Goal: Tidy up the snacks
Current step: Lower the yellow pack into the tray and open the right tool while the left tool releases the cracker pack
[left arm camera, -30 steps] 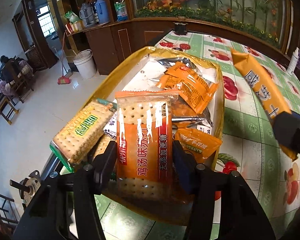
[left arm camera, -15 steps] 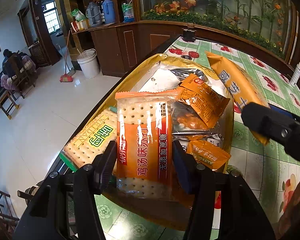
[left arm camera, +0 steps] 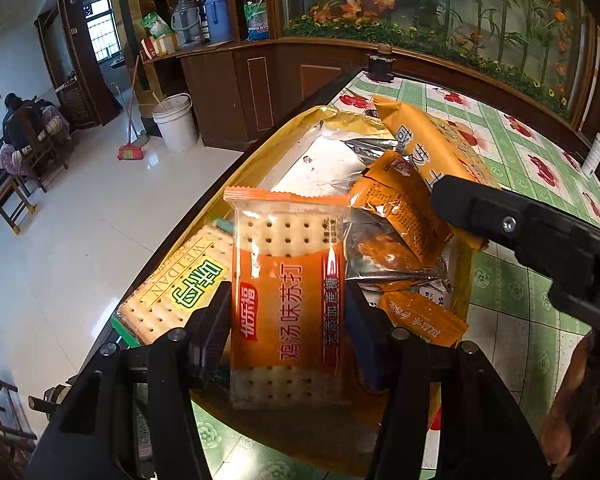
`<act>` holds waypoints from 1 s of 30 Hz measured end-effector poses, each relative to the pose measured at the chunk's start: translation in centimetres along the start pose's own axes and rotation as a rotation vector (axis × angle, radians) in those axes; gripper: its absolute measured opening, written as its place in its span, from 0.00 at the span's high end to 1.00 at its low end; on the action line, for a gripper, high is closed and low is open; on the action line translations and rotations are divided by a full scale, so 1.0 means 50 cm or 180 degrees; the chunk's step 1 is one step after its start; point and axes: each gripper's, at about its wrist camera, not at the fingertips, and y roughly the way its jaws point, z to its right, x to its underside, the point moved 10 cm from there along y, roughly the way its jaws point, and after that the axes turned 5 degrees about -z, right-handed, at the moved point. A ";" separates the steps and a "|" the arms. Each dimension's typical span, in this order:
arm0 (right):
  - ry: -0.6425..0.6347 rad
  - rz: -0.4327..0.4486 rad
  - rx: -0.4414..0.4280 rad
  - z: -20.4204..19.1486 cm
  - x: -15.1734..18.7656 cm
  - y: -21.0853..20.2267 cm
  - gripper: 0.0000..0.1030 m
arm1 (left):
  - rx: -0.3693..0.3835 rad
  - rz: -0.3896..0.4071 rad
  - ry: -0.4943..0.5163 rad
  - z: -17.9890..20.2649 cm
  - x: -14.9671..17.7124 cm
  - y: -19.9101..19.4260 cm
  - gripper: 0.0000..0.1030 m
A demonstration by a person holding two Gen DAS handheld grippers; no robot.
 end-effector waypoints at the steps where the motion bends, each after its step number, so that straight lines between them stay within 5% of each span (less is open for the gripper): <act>1: -0.0002 -0.0002 0.0005 0.001 -0.002 0.005 0.31 | -0.0005 -0.0003 0.0008 0.000 0.001 -0.001 0.48; 30: 0.0087 -0.0058 0.0081 0.031 -0.035 0.075 0.30 | -0.0010 -0.0026 0.0002 0.006 0.001 0.008 0.48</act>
